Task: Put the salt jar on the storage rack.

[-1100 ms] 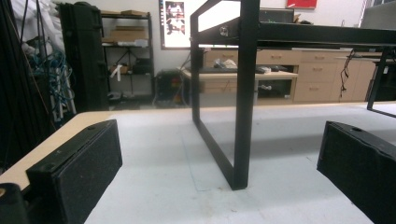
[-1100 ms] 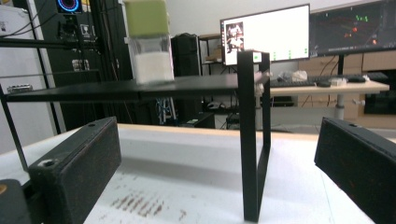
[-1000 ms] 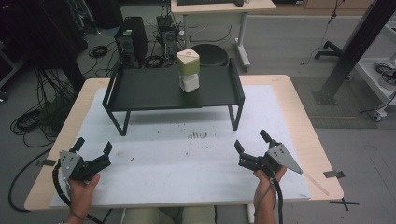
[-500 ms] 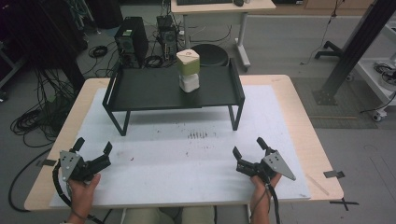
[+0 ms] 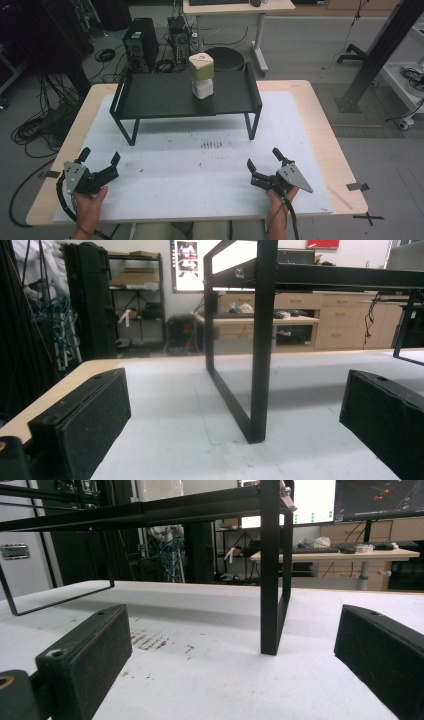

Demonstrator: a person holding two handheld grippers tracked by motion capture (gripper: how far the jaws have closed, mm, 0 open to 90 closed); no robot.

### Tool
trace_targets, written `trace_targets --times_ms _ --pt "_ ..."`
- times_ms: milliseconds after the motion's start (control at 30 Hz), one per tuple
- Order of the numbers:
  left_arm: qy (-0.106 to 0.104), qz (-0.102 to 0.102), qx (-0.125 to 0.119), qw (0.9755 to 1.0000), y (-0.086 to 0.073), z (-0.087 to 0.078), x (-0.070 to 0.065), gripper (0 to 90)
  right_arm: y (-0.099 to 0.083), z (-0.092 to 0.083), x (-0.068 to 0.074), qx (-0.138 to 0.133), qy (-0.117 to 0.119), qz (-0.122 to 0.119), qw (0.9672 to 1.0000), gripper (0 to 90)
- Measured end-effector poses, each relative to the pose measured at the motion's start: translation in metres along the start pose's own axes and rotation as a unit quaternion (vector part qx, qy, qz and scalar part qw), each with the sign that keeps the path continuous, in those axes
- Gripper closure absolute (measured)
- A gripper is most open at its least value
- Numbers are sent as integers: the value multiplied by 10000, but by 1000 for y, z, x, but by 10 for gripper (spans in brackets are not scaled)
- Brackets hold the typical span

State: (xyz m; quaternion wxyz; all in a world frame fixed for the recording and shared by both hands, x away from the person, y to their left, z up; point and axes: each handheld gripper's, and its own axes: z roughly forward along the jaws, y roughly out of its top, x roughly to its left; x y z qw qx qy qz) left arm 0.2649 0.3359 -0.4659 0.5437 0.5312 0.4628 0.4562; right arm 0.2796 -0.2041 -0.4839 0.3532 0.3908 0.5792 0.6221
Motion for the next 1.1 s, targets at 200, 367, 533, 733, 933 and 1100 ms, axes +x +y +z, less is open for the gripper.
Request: trace_targets --times_ms 200,367,533,733,933,1100 --pt "2 1 1 10000 0 0 0 2 0 1 1 85 -8 -56 9999 19" --pt "2 2 1 10000 0 0 0 2 0 2 2 127 -14 -111 9999 19" --pt "1 5 1 10000 0 0 0 2 0 1 0 102 35 -19 9999 18" --pt "1 2 3 10000 0 0 0 2 0 0 -1 31 68 74 9999 17" --pt "5 2 1 10000 0 0 0 2 0 -1 -1 -23 119 62 9999 16" --pt "5 1 0 10000 0 0 0 2 0 -1 -1 -18 136 5 9999 14"
